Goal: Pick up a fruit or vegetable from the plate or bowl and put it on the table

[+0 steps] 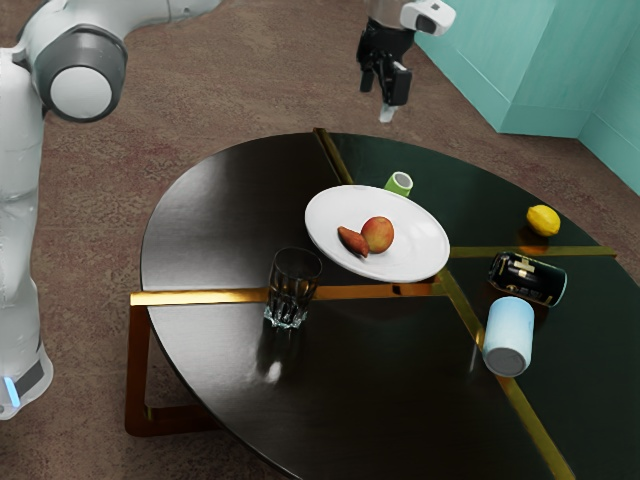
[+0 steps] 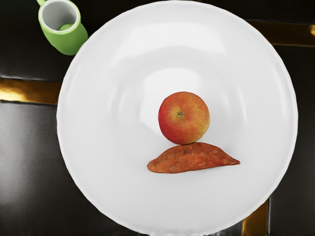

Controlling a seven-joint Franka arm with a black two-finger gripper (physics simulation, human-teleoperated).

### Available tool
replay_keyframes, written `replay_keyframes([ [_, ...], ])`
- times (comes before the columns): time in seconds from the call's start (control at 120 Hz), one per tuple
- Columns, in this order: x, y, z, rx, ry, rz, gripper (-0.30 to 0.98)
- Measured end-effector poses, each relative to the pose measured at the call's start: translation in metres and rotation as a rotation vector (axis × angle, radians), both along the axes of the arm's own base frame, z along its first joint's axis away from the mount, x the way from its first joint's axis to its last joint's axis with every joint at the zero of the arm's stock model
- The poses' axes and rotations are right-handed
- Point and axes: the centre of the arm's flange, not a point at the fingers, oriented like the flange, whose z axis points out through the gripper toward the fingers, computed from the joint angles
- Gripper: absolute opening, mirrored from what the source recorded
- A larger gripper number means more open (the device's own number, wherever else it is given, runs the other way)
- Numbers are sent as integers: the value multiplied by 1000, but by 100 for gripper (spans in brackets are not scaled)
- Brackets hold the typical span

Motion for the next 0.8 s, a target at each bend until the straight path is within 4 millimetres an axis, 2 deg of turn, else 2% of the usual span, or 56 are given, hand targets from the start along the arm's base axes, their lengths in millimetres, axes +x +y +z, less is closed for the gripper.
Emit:
replay_keyframes([
  [0.2,-7,-2,3,7,39,-15,69],
  [0.225,-14,-2,20,10,9,-17,69],
  [0.292,-50,-10,89,17,-125,-32,69],
  [0.317,-62,-15,107,16,-160,-44,69],
  [0.358,-73,-26,121,15,-185,-67,69],
  [0.408,-75,-37,124,15,-185,-91,69],
  [0.45,-71,-42,116,15,-161,-103,69],
  [0.492,-58,-39,98,16,-120,-97,68],
  [0.525,-43,-28,80,18,-82,-76,68],
  [0.608,-8,17,32,20,-1,0,69],
  [0.708,32,32,-27,14,81,18,69],
  [0.8,47,41,-48,13,96,28,69],
])
